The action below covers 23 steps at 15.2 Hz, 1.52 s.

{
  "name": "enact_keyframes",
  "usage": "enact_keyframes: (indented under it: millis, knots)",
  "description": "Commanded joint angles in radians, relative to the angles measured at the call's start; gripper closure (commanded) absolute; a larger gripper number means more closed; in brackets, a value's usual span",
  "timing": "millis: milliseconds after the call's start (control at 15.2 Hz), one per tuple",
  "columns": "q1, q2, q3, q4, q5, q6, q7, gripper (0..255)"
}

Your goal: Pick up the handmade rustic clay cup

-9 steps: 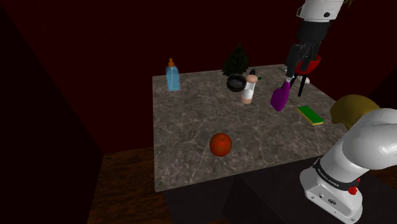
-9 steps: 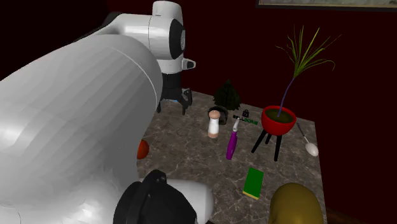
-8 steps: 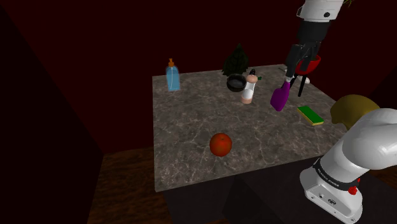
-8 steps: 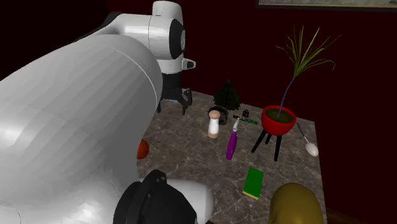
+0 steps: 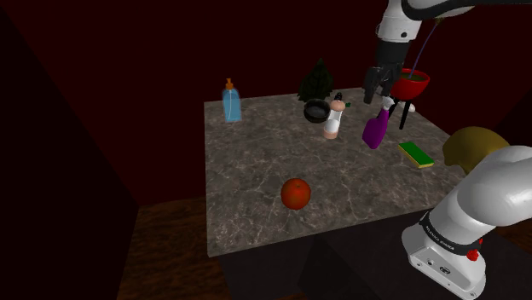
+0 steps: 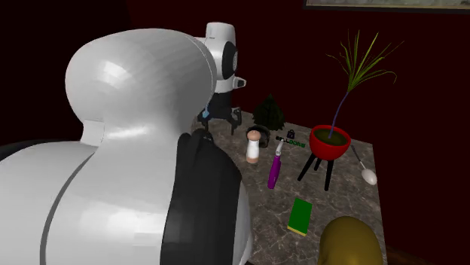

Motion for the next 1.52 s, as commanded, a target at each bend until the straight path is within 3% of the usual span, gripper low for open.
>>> enact_keyframes:
  millis: [0,726,1452]
  knots:
    - [-0.01,0.057,-0.02,0.008,-0.014,0.05,-0.026,0]
    - [-0.046,0.441,-0.104,0.176,-0.029,0.267,-0.144,0]
    - [-0.096,0.856,-0.148,0.501,0.025,0.355,-0.259,0]
